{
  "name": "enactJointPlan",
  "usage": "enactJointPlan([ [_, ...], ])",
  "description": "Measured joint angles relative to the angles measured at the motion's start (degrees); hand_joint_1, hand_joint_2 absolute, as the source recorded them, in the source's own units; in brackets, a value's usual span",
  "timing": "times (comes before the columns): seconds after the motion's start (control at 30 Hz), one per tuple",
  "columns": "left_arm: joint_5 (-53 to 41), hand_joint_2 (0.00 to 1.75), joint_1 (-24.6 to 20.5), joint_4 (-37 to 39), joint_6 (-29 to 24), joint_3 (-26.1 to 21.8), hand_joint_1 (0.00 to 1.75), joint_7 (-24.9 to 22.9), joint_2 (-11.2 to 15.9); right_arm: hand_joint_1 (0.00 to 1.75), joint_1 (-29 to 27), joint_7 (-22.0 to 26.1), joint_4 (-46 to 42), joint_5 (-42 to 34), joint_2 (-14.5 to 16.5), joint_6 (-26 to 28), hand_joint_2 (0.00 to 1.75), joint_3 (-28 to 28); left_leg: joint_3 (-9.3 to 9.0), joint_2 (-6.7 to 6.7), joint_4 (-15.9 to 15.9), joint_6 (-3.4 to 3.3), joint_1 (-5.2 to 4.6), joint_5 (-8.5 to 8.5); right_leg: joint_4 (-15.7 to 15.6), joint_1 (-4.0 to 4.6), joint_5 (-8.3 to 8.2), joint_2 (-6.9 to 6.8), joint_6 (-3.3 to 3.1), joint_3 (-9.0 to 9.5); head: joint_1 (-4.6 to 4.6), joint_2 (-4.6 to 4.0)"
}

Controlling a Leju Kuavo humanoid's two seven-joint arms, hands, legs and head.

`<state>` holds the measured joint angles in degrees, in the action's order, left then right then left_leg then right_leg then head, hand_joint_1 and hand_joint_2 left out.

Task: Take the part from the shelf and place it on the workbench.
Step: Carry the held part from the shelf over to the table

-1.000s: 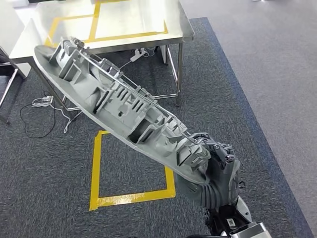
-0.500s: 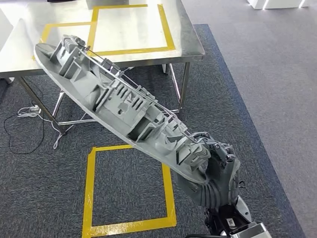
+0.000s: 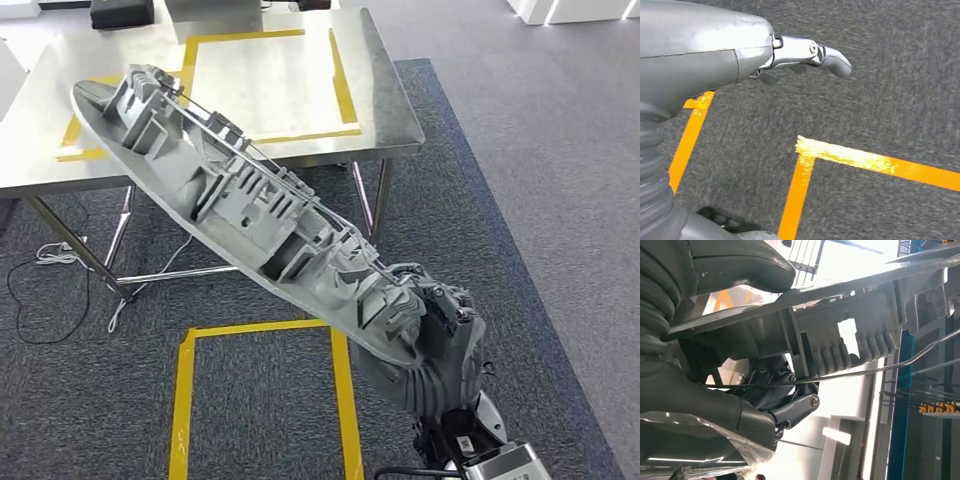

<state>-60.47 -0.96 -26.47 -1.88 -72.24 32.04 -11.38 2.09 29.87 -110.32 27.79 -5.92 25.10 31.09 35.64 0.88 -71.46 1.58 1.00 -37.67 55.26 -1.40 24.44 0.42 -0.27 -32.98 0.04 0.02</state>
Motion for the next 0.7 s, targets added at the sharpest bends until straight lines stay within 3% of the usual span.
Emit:
enactJointPlan([
  [0.03,-0.08,1.75,-0.01,-0.01,0.00,0.00,0.00,-0.01,0.01,1.75,-0.02,0.00,0.01,-0.02,0.00,0.02,1.75,-0.01,-0.11,-0.10,2.33,0.53,0.50,1.15,0.07,-0.39,0.65,0.02,0.49,0.79,-0.02,0.00],
  [0.1,-0.15,1.75,0.03,-0.01,0.00,-0.02,0.00,-0.01,-0.01,1.75,-0.02,0.01,0.01,-0.03,0.00,0.02,1.75,-0.01,-1.33,-0.35,9.46,1.52,1.48,7.40,0.35,-0.98,1.89,0.06,1.49,2.37,-0.15,-0.01],
  [0.13,-0.18,1.75,0.01,-0.01,0.01,-0.02,0.00,-0.03,-0.04,1.75,-0.01,0.03,0.01,-0.03,0.00,0.02,1.75,-0.01,-1.85,-0.71,12.30,1.73,1.79,9.86,0.54,-1.07,2.50,0.10,2.02,2.90,-0.34,-0.01],
  [0.17,-0.19,1.75,-0.05,-0.02,0.02,-0.03,0.00,-0.05,-0.05,1.75,0.02,0.04,0.01,-0.04,0.00,0.02,1.75,-0.01,-2.08,-0.97,13.93,1.65,1.94,11.30,0.73,-1.09,3.17,0.13,2.62,3.11,-0.43,-0.02],
  [0.23,-0.21,1.75,-0.19,-0.04,0.02,-0.03,0.00,-0.10,-0.12,1.75,0.08,0.05,-0.01,-0.05,0.02,0.03,1.75,-0.01,-2.14,-1.28,14.20,1.22,1.94,11.47,0.77,-1.08,4.63,0.09,3.35,3.34,-0.51,-0.02],
  [0.27,-0.20,1.75,-0.25,-0.06,0.01,-0.04,0.00,-0.10,-0.16,1.75,0.12,0.05,-0.01,-0.06,0.03,0.04,1.75,0.01,-2.21,-1.14,14.18,0.96,1.95,11.80,0.68,-1.13,5.46,0.00,3.02,3.48,-0.34,-0.02],
  [0.37,-0.21,1.75,-0.34,-0.06,0.00,-0.04,0.00,-0.09,-0.27,1.75,0.07,0.04,-0.01,-0.05,0.02,0.06,1.75,0.05,-2.28,-0.91,14.15,0.12,1.65,12.11,0.09,-1.14,5.99,-0.06,0.44,3.99,-0.02,-0.02],
  [0.4,-0.21,1.75,-0.33,-0.06,0.00,-0.04,0.00,-0.09,-0.26,1.75,0.02,0.03,0.00,-0.05,0.02,0.08,1.75,0.05,-2.27,-0.82,14.10,-0.21,1.39,12.04,-0.22,-1.25,5.38,-0.01,0.26,4.13,0.00,-0.02],
  [0.43,-0.21,1.75,-0.32,-0.06,0.00,-0.04,0.00,-0.09,-0.24,1.75,-0.02,0.03,0.01,-0.05,0.03,0.09,1.75,0.03,-2.27,-0.70,14.04,-0.53,1.11,11.96,-0.55,-1.42,4.70,0.02,0.53,4.29,-0.01,-0.02],
  [0.57,-0.21,1.75,-0.31,-0.06,0.00,-0.04,0.00,-0.09,-0.16,1.75,-0.02,0.05,0.01,-0.05,0.03,0.13,1.75,0.03,-2.15,-0.45,13.72,-1.50,0.43,11.55,-1.41,-2.08,3.75,-0.09,2.85,5.31,-0.02,-0.02],
  [0.7,-0.21,1.75,-0.33,-0.08,0.00,-0.04,0.00,-0.09,0.02,1.75,-0.03,0.05,0.01,-0.05,0.03,0.13,1.75,0.04,-1.85,-0.46,13.03,-2.50,0.08,10.90,-1.92,-2.51,4.06,-0.08,5.63,5.69,-0.06,-0.02],
])
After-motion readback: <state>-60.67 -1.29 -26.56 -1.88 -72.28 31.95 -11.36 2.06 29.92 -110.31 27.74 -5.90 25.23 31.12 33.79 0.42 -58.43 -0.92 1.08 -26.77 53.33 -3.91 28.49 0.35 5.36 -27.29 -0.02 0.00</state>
